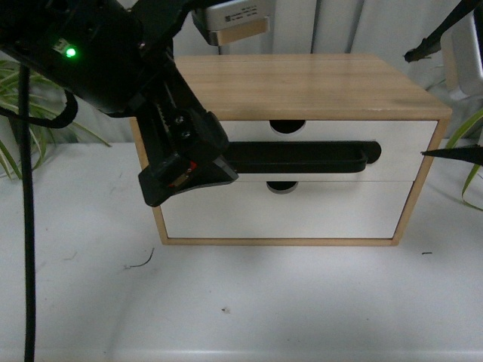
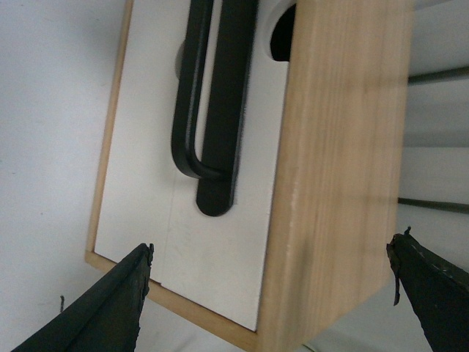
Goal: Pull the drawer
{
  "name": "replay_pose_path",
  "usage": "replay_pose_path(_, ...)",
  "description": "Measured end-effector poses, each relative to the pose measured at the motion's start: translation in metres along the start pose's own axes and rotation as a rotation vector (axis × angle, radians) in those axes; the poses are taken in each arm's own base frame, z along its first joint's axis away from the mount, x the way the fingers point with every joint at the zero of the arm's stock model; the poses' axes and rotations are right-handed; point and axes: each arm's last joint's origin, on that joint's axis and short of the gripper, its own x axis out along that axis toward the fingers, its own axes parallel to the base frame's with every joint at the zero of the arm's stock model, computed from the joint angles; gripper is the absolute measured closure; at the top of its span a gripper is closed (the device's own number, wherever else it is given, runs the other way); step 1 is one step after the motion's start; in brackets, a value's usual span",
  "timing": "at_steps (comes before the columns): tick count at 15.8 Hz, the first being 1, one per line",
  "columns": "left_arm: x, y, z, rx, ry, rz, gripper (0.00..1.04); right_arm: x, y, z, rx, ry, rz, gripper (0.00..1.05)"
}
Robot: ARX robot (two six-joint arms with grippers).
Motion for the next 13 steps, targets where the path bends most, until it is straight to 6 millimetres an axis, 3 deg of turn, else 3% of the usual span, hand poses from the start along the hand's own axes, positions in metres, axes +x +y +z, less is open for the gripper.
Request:
replay_pose_path(2, 0.013, 0.000, 0.005, 0.022, 0.005, -0.019, 0.07, 0.007, 0.007, -0.003, 0.018, -0.009, 0.058, 0.06)
replay_pose_path(12, 0.041, -0.003, 0.006, 0.034, -0.009, -0.055, 0.07, 0.040, 0.021, 0.002, 0.054, -0.046, 0.184, 0.06)
replay_pose_path(13, 0.054, -0.005, 0.003, 0.016, -0.001, -0.070, 0.07, 0.050, 0.024, 0.006, 0.051, -0.057, 0.208, 0.06)
